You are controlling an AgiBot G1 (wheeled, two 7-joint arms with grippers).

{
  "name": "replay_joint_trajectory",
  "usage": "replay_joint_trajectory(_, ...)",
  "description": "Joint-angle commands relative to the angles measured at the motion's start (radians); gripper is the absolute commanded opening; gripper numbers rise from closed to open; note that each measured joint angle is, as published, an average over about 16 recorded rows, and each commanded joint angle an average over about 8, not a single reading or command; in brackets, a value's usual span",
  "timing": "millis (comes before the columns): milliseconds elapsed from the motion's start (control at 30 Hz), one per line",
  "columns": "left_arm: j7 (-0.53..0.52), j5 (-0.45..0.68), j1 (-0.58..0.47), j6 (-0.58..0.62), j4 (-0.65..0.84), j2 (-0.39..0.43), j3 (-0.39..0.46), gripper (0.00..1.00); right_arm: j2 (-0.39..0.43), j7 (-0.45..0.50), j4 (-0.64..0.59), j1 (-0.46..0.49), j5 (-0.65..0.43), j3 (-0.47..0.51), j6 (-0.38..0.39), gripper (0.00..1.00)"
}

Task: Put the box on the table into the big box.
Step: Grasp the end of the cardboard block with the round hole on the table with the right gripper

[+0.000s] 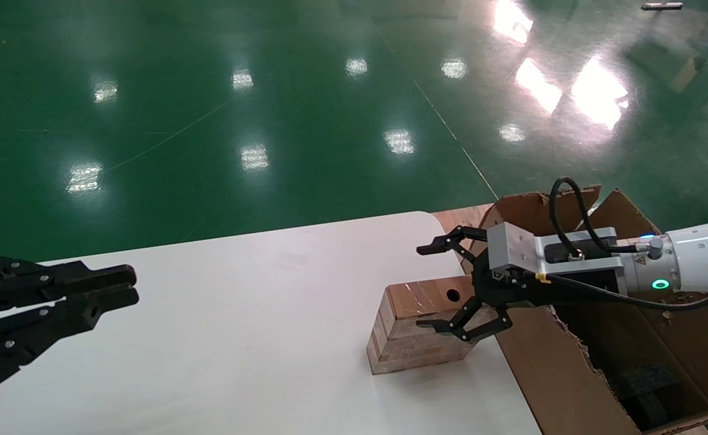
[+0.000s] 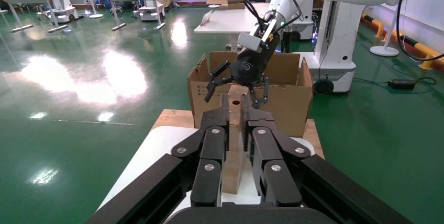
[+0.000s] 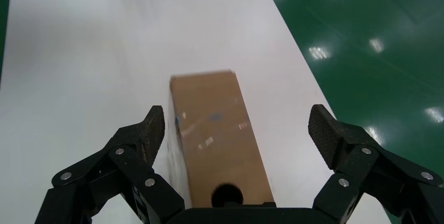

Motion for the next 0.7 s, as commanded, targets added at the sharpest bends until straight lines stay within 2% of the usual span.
replay_joint_trajectory(33, 0.0, 0.0, 0.0, 0.0, 0.0, 0.0, 0.0, 0.0, -0.006, -0.016, -0.033, 0.018, -0.016, -0.006, -0.005, 1.0)
replay_joint_trajectory(267, 0.0, 0.0, 0.0, 0.0, 0.0, 0.0, 0.0, 0.0, -0.027, -0.068, -0.1, 0.059, -0.043, -0.054, -0.025, 1.0)
replay_joint_trajectory(700, 0.0, 0.0, 0.0, 0.0, 0.0, 0.0, 0.0, 0.0, -0.035, -0.109, -0.158, 0.099, -0.01, -0.143, -0.026, 1.0)
